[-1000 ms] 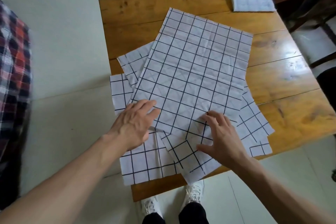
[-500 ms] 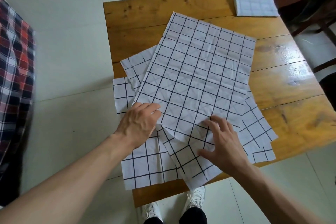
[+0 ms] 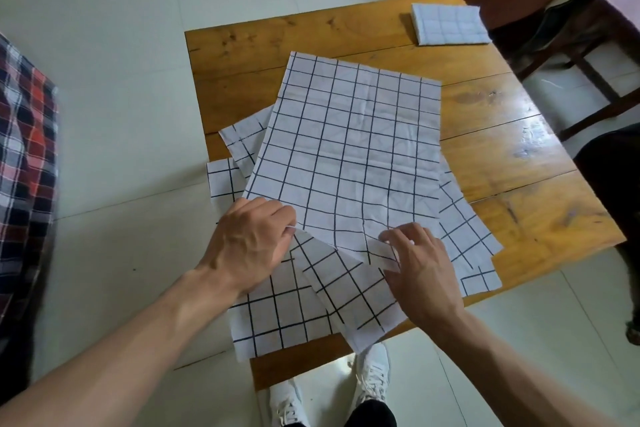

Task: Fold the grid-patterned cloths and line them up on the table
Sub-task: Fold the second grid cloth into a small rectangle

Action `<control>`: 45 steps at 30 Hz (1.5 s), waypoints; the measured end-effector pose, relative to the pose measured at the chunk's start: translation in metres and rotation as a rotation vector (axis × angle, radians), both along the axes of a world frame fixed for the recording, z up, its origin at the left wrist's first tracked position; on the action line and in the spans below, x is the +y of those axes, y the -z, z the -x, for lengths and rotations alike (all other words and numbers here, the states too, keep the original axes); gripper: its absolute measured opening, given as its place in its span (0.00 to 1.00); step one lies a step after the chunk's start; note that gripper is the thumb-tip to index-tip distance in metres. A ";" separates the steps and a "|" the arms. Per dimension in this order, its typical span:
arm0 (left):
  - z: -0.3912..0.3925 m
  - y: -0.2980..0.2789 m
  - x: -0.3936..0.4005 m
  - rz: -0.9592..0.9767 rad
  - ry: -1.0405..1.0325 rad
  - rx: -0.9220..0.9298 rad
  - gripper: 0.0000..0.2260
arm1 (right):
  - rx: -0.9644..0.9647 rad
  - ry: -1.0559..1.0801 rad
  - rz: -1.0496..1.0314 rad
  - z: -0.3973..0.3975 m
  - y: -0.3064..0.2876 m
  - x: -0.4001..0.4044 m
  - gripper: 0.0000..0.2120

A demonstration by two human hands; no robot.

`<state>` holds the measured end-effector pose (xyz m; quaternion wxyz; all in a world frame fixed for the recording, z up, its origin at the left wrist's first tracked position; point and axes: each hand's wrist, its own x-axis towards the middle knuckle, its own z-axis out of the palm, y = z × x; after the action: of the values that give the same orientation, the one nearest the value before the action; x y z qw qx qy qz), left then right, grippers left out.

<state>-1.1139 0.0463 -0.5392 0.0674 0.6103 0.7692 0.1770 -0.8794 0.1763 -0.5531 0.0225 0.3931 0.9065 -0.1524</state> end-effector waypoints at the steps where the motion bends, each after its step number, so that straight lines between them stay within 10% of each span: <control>1: -0.002 -0.005 -0.003 0.000 -0.005 -0.003 0.06 | 0.032 0.020 -0.023 -0.003 -0.007 0.000 0.24; 7: -0.025 -0.037 -0.020 0.002 -0.009 -0.012 0.06 | 0.212 0.014 -0.079 -0.030 -0.034 -0.004 0.06; 26: -0.090 -0.127 -0.076 0.042 -0.199 0.106 0.07 | 0.475 -0.023 -0.111 -0.108 -0.113 -0.018 0.03; 45: 0.040 -0.033 0.038 0.001 -0.276 -0.040 0.05 | 0.329 0.076 -0.102 0.032 -0.055 0.086 0.06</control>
<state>-1.1534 0.0848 -0.5061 0.0581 0.4952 0.8443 0.1966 -0.9111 0.2627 -0.4982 -0.1518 0.3973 0.8891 -0.1689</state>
